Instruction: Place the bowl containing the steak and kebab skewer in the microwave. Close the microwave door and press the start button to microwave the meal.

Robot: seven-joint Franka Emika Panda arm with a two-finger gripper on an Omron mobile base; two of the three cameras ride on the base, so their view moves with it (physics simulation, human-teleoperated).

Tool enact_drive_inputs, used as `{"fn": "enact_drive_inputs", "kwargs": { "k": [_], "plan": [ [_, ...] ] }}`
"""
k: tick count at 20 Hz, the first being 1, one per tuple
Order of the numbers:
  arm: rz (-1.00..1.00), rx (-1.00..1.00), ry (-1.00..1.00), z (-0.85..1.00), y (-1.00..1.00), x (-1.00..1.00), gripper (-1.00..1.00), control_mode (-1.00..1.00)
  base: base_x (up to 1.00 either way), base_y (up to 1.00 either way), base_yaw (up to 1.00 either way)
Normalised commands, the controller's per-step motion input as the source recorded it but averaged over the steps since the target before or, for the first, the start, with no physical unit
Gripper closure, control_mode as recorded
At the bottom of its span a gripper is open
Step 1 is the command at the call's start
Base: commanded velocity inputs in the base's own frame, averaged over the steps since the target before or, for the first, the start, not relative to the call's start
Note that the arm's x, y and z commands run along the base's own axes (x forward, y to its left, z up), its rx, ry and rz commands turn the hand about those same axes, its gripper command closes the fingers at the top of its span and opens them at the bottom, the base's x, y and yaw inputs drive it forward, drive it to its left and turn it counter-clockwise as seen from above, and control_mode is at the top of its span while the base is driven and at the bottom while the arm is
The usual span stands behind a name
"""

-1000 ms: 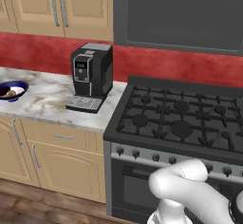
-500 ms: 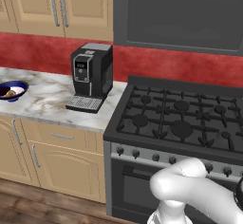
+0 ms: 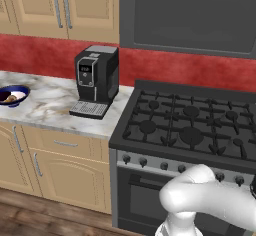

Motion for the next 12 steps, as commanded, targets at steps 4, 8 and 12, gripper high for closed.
{"fn": "enact_drive_inputs", "kwargs": {
  "k": [4, 8, 12],
  "plan": [
    [0.01, 0.01, 0.00, -0.01, -0.32, 0.49, 1.00, -1.00, 0.00, 0.00, 0.00],
    [0.03, 0.03, 0.00, -0.09, -0.44, 0.42, 1.00, -1.00, 0.00, 0.00, 0.00],
    [0.02, 0.03, 0.00, -0.17, -0.46, 0.36, 1.00, -1.00, 0.00, 0.00, 0.00]
  ]
}}
